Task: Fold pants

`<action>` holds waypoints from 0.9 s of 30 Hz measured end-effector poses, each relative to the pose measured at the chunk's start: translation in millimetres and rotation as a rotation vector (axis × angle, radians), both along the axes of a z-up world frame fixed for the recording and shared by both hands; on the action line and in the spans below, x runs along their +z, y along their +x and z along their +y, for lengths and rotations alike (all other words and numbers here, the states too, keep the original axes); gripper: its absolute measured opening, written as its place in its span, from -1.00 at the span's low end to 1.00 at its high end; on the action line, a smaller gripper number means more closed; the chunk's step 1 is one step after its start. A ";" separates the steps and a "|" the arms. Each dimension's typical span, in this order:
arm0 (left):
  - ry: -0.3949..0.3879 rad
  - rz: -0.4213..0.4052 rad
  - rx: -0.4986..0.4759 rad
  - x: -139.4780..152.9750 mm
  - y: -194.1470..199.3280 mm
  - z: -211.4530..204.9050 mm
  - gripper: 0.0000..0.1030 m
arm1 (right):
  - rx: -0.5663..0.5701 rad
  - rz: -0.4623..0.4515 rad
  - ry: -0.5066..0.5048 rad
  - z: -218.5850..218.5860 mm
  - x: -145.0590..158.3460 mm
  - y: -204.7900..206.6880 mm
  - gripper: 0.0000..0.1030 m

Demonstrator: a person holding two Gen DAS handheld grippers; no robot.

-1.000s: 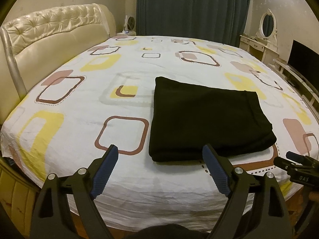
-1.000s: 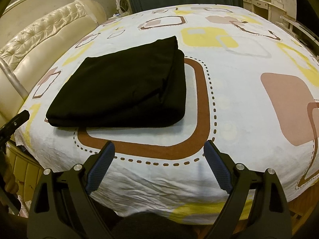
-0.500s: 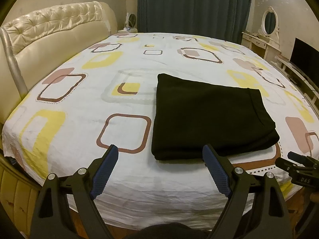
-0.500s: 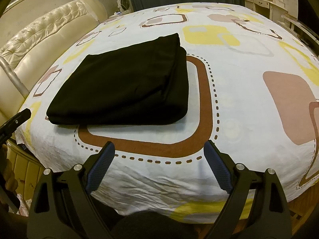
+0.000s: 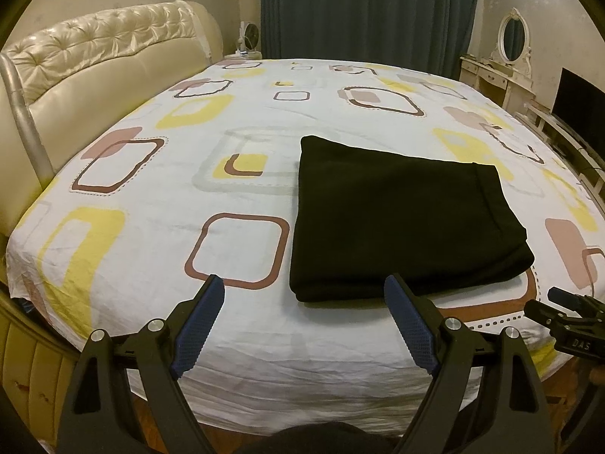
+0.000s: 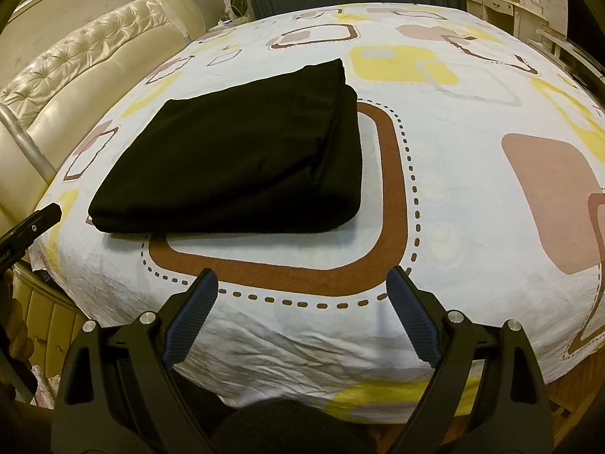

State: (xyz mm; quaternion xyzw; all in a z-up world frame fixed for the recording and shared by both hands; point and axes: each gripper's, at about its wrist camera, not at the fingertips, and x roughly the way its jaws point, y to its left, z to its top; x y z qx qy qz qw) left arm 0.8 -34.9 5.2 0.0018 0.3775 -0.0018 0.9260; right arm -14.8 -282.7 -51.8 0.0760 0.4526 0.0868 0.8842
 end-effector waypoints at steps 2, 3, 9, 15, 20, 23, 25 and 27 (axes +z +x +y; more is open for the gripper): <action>-0.001 0.002 -0.002 -0.1 0.0 -0.1 0.66 | 0.001 0.000 0.000 0.2 -0.1 -0.1 0.76; -0.003 0.004 -0.002 -0.5 0.1 0.0 0.66 | 0.001 0.001 -0.001 0.3 -0.4 -0.1 0.76; -0.002 0.005 -0.004 -1.4 -0.1 -0.1 0.66 | 0.007 0.005 -0.003 0.3 -2.3 0.0 0.76; 0.007 0.008 -0.004 -2.0 -0.1 -1.2 0.66 | 0.009 0.009 -0.003 0.2 -3.4 0.2 0.76; 0.013 0.008 -0.002 -2.0 0.1 -1.9 0.66 | 0.011 0.011 -0.003 0.4 -4.0 0.2 0.76; 0.013 0.009 0.001 -2.0 -0.2 -1.9 0.66 | 0.012 0.013 -0.004 0.3 -4.6 0.4 0.76; 0.014 0.007 -0.002 -1.9 0.1 -1.8 0.66 | 0.016 0.016 -0.004 0.4 -5.2 0.8 0.76; 0.015 0.007 -0.003 -2.0 0.1 -2.0 0.66 | 0.018 0.016 -0.006 0.8 -5.7 0.6 0.76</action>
